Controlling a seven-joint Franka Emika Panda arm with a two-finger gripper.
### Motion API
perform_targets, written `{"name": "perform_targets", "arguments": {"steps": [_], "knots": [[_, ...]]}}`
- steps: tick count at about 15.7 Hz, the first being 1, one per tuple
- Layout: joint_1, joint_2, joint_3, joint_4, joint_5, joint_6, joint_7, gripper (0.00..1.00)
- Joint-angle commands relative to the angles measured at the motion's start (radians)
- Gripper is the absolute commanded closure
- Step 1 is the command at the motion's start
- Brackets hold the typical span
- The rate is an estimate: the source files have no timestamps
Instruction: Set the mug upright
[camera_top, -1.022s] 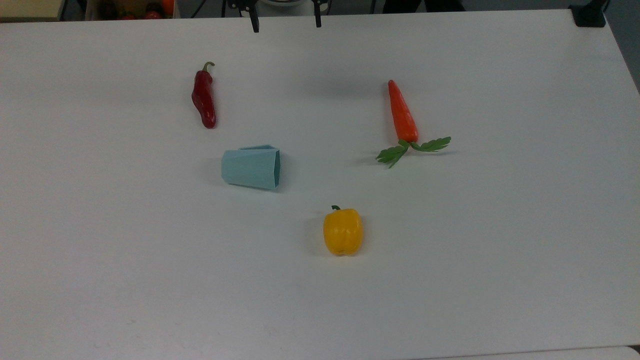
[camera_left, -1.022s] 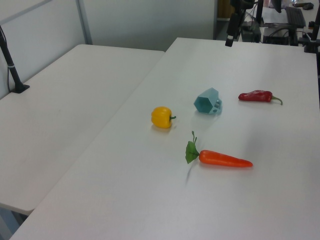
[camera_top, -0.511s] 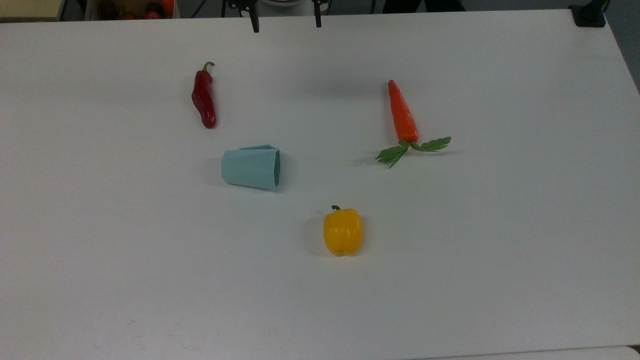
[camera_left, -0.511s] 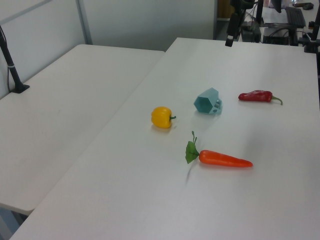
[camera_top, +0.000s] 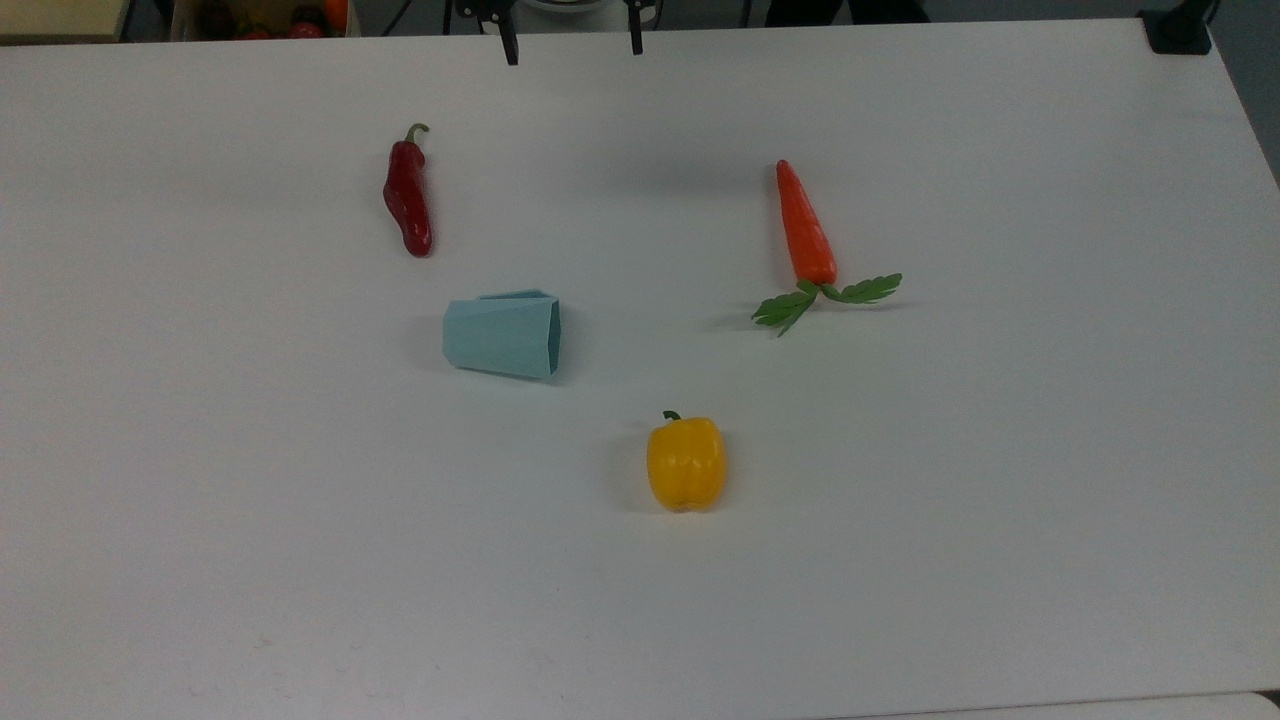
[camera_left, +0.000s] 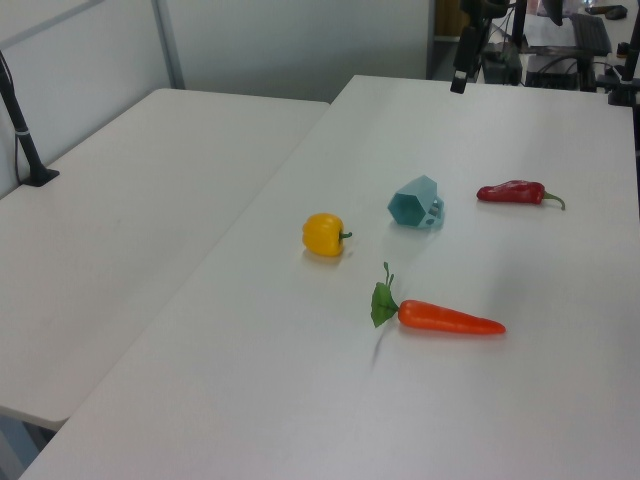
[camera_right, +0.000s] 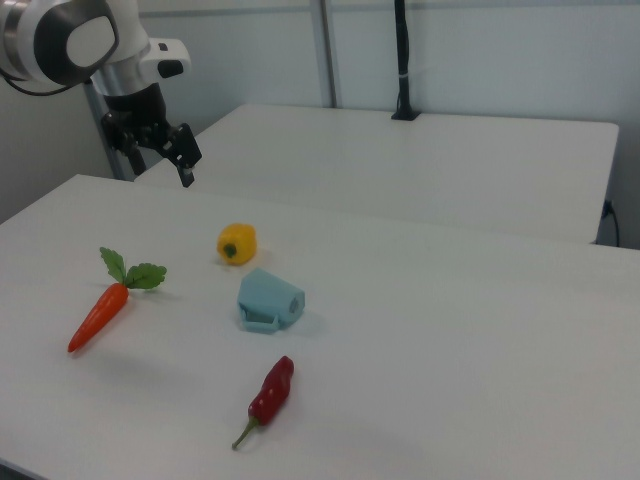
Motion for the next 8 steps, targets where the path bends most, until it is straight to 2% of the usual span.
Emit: {"name": "perform_targets", "arguments": {"steps": [1, 3, 5, 8], "knots": [[0.012, -0.006, -0.011, -0.022, 0.001, 0.012, -0.027, 0.00], [0.011, 0.013, -0.003, -0.011, -0.002, 0.018, -0.015, 0.00], [0.009, 0.046, 0.015, 0.022, -0.032, 0.018, 0.076, 0.00], [0.007, 0.092, 0.073, 0.036, -0.173, 0.020, 0.234, 0.00]]}}
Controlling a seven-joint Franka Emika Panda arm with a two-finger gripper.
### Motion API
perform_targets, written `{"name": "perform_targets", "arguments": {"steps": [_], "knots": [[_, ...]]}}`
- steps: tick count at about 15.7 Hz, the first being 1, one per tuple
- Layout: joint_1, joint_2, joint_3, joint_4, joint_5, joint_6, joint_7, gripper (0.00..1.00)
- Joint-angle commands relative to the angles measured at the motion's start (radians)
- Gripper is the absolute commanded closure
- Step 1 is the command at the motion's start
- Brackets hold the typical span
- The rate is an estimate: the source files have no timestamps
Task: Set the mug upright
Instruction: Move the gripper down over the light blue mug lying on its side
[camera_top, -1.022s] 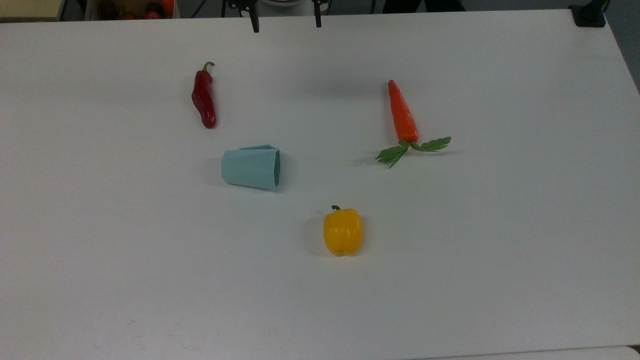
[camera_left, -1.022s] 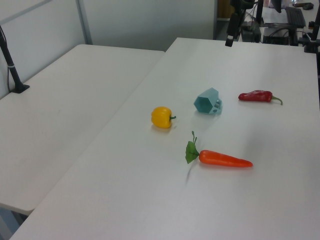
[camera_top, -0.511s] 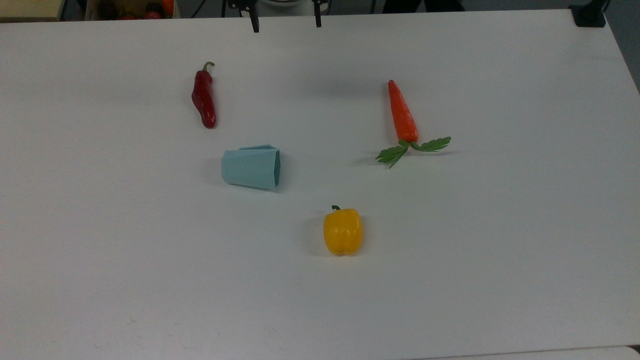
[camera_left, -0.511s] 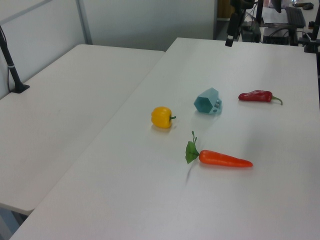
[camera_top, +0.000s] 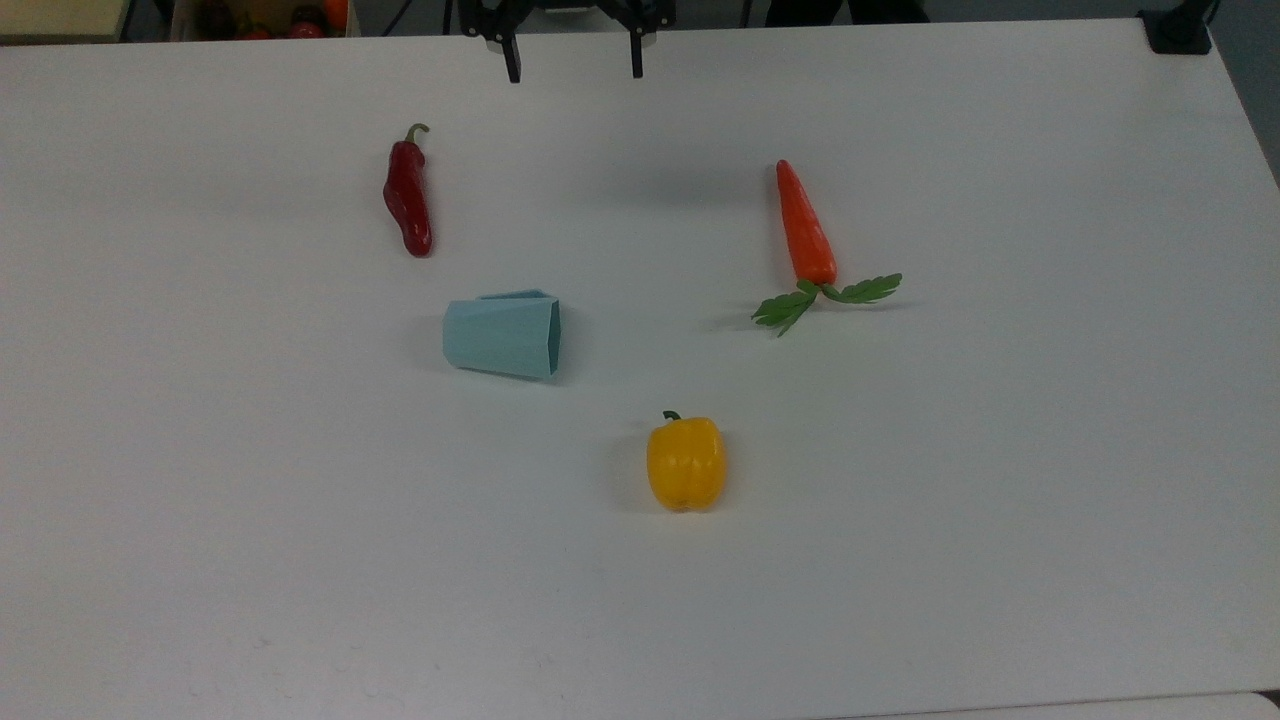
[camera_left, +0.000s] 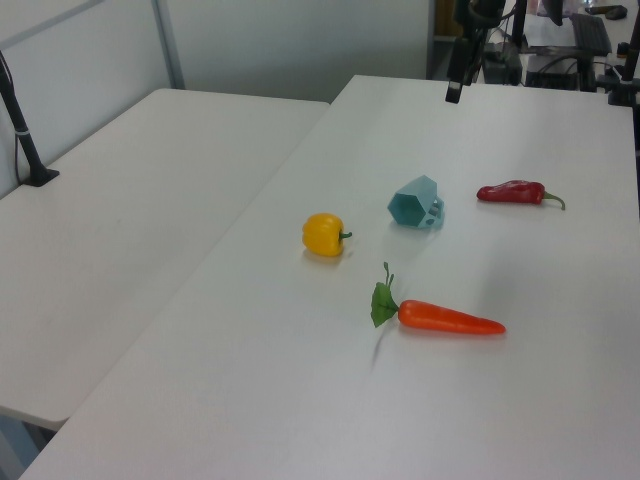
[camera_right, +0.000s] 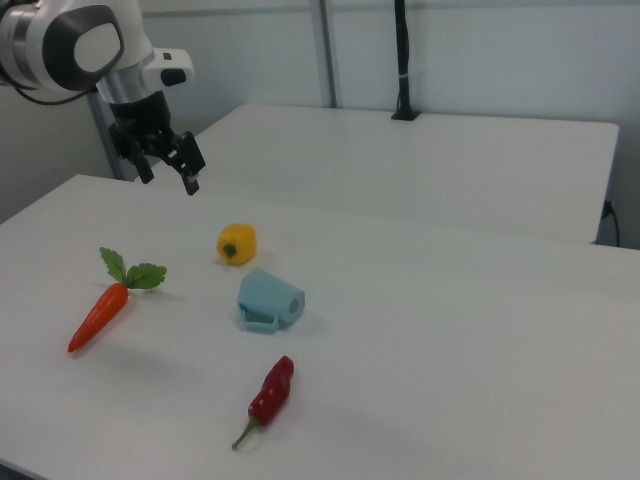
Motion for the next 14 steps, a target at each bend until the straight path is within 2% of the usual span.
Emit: {"name": "perform_targets", "arguments": {"steps": [1, 3, 6, 10, 14], "knots": [[0.006, 0.070, 0.074, 0.027, -0.154, 0.019, 0.196, 0.00], [0.006, 0.119, 0.117, 0.051, -0.257, 0.013, 0.268, 0.00], [0.007, 0.186, 0.158, 0.054, -0.361, 0.017, 0.376, 0.00], [0.023, 0.286, 0.175, 0.080, -0.548, 0.020, 0.509, 0.00], [0.021, 0.370, 0.177, 0.082, -0.642, 0.084, 0.552, 0.00]]}}
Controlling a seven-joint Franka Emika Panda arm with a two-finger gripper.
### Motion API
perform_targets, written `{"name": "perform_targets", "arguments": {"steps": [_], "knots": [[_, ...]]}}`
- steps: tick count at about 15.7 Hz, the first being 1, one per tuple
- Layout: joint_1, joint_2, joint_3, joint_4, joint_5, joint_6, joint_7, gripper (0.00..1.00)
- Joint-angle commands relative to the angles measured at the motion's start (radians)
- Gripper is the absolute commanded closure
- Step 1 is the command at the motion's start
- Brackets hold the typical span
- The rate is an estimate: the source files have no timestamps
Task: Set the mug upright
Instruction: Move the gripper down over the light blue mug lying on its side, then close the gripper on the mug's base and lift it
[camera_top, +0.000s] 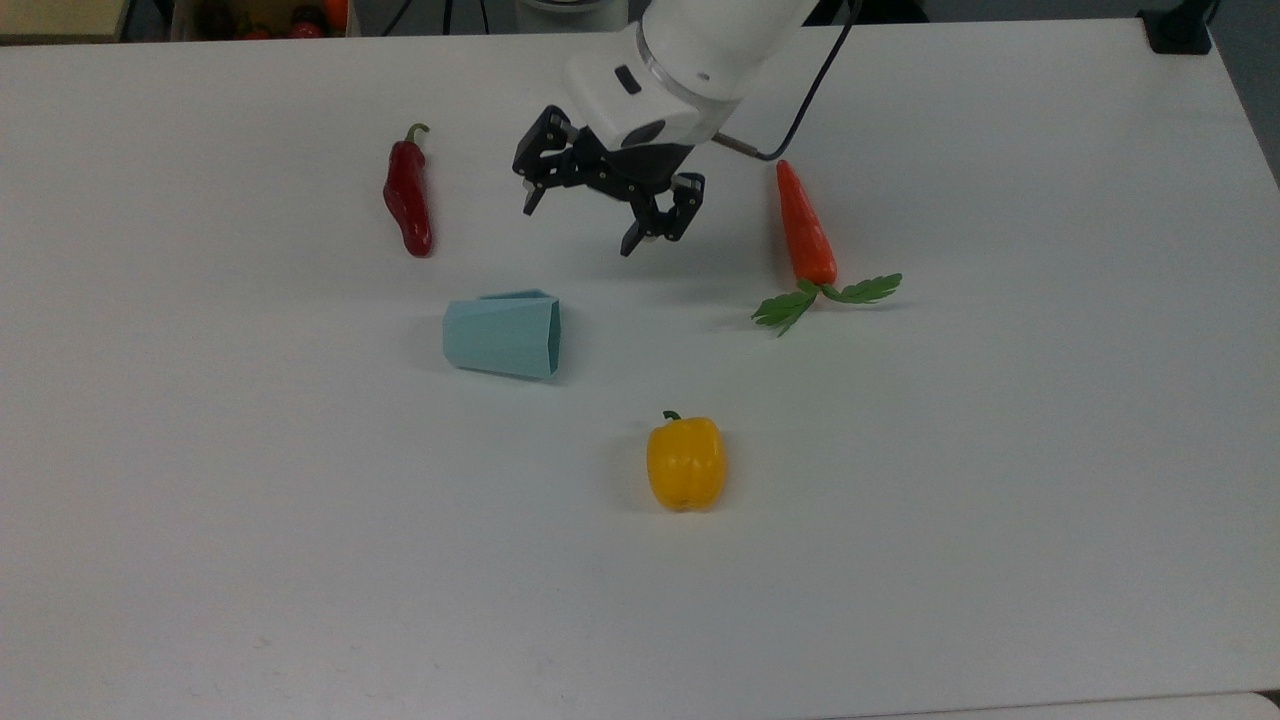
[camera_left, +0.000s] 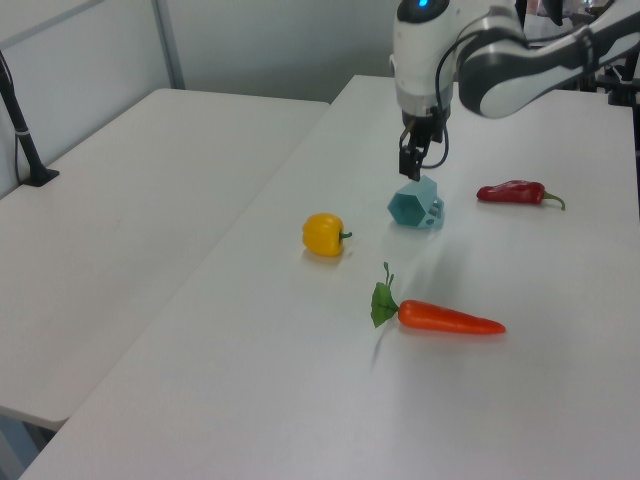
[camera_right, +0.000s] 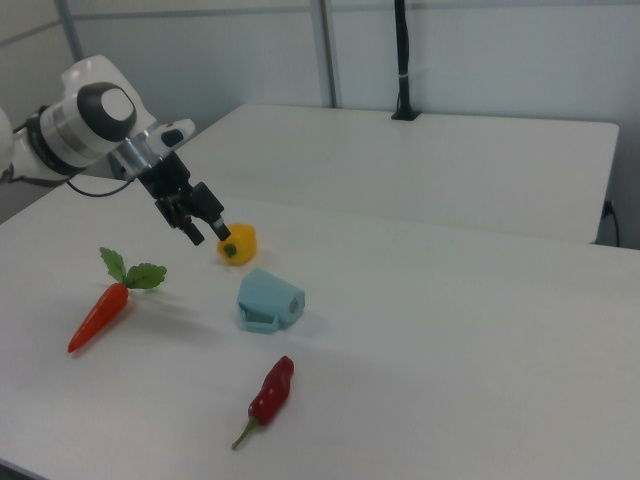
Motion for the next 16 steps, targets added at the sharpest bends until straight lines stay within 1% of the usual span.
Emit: {"name": "perform_targets", "arguments": {"steps": [1, 2, 5, 6, 8, 10, 12, 13, 16], "knots": [[0.007, 0.071, -0.001, 0.019, -0.079, 0.074, 0.060, 0.00], [0.007, 0.093, -0.001, 0.021, -0.094, 0.079, 0.077, 0.00], [0.009, 0.157, -0.001, 0.021, -0.187, 0.084, 0.123, 0.00], [0.009, 0.168, -0.001, 0.021, -0.206, 0.088, 0.126, 0.00], [0.008, 0.177, -0.001, 0.015, -0.223, 0.125, 0.126, 0.00], [0.001, 0.179, -0.005, 0.005, -0.250, 0.130, 0.125, 0.00], [0.000, 0.179, -0.009, -0.018, -0.301, 0.127, 0.121, 0.02], [-0.008, 0.177, -0.011, -0.027, -0.319, 0.121, 0.118, 0.07], [-0.020, 0.176, -0.014, -0.062, -0.333, 0.110, 0.057, 0.29]]}}
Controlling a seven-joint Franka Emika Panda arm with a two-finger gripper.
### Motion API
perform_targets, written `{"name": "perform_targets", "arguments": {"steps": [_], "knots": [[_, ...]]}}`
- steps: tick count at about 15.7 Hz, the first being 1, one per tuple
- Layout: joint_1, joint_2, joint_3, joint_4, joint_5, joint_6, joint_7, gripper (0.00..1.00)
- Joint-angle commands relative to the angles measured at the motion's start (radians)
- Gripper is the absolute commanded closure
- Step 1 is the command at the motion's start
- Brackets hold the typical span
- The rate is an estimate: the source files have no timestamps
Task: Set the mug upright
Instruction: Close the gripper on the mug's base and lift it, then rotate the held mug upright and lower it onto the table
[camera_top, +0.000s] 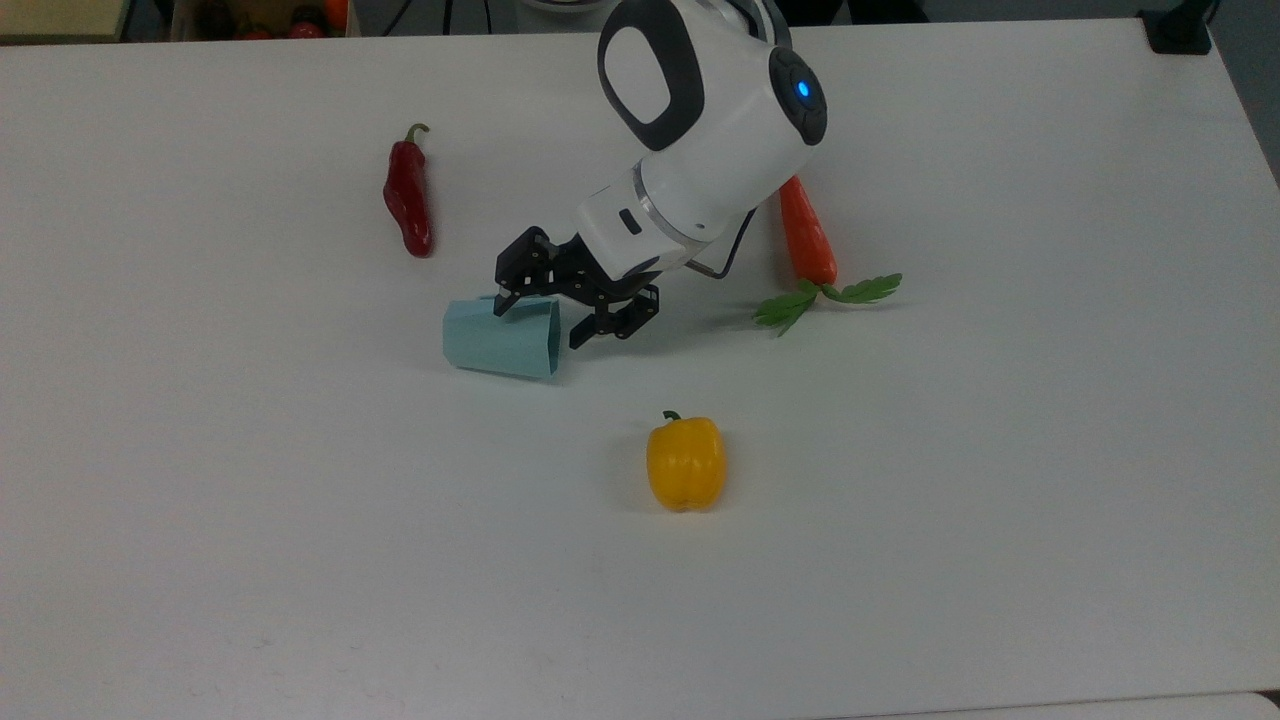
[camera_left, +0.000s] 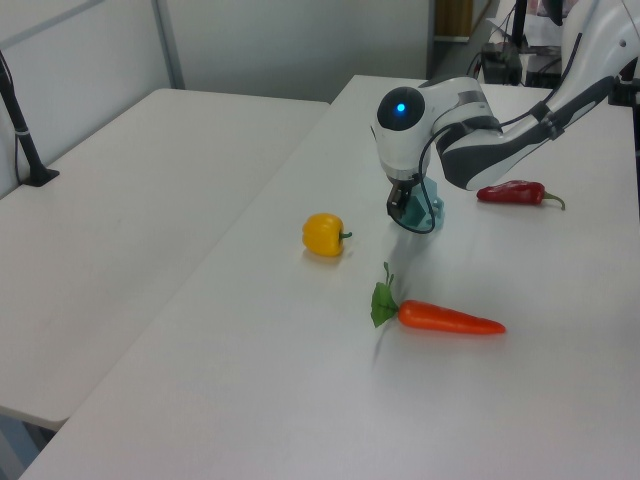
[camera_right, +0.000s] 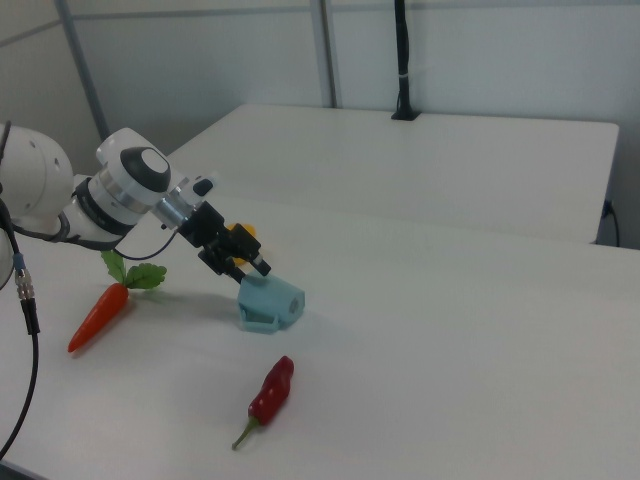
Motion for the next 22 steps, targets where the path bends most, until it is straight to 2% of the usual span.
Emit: {"name": "perform_targets", "arguments": {"steps": [1, 4, 5, 6, 8, 11, 14, 18, 22], "knots": [[-0.007, -0.017, -0.018, -0.059, -0.047, -0.013, -0.058, 0.36], [-0.010, -0.019, -0.022, -0.074, -0.061, -0.031, -0.067, 0.36], [-0.010, -0.017, -0.022, -0.074, -0.062, -0.033, -0.077, 0.45], [-0.013, -0.019, -0.022, -0.074, -0.062, -0.034, -0.083, 0.61], [-0.013, -0.022, -0.022, -0.074, -0.056, -0.034, -0.083, 1.00], [-0.028, -0.041, -0.022, -0.071, -0.038, -0.034, -0.086, 1.00], [-0.046, -0.084, -0.021, -0.071, 0.034, -0.060, -0.156, 1.00], [-0.060, -0.157, -0.021, -0.067, 0.221, -0.097, -0.326, 1.00], [-0.082, -0.178, -0.021, -0.063, 0.330, -0.102, -0.435, 1.00]]}}
